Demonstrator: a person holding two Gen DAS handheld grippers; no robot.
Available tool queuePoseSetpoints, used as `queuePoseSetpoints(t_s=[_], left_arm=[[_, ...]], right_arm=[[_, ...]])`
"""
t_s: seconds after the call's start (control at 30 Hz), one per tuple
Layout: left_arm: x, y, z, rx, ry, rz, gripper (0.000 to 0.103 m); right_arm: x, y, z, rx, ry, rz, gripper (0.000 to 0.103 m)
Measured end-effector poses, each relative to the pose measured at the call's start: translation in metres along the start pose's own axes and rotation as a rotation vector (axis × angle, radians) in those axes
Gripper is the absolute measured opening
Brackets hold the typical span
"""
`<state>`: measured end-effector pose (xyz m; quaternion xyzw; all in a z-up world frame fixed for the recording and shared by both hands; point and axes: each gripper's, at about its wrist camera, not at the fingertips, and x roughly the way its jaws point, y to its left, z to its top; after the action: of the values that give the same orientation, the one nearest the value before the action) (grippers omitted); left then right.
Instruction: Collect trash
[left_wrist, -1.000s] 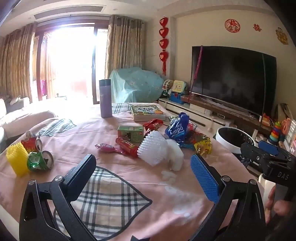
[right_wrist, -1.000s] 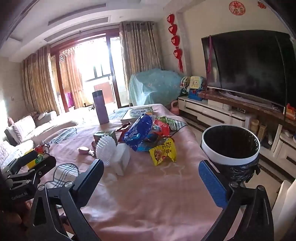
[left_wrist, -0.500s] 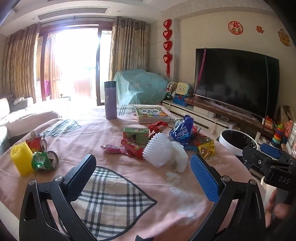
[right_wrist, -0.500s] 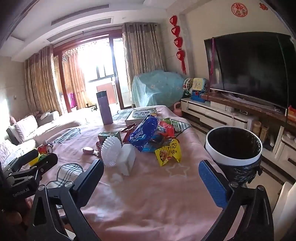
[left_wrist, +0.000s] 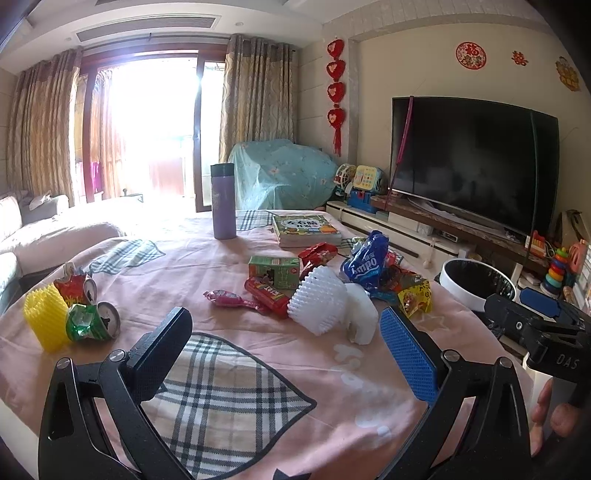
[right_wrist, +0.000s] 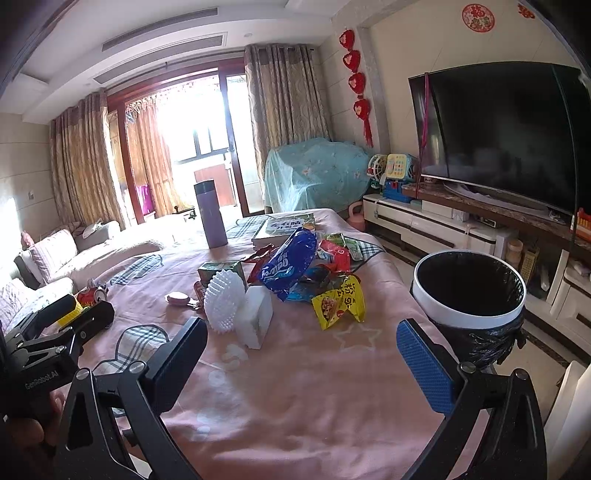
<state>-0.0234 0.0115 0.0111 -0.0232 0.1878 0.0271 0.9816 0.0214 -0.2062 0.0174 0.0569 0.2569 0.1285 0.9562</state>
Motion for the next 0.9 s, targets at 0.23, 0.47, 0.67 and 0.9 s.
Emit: queuePoseSetpoints(t_s=[0.23,0.47,0.67,0.9], left_arm=[[0.0012,-0.0014,-0.0006,0.003,0.001,0.000,0.103],[0.0028,-0.0023,-0.0016,0.002,0.007,-0.003,0.103],[0.0025,-0.0021,-0.0026,0.002,0.009,-0.007,0.103],[0.0029,-0.0023,-0.0033,-0.002,0.012,-0.008,0.103]], right_arm=[[0.0006,0.0002,-0.0014,0.003,0.003,0.003,0.103],[0.0013,-0.0002,-0.0020,0.002,0.002,0.004,0.103],[0.0018,-0.0003,-0.0022,0.002,0.004,0.005,0.103],[0.0019,0.0002,-0.0035,0.002,0.005,0.007,0.103]])
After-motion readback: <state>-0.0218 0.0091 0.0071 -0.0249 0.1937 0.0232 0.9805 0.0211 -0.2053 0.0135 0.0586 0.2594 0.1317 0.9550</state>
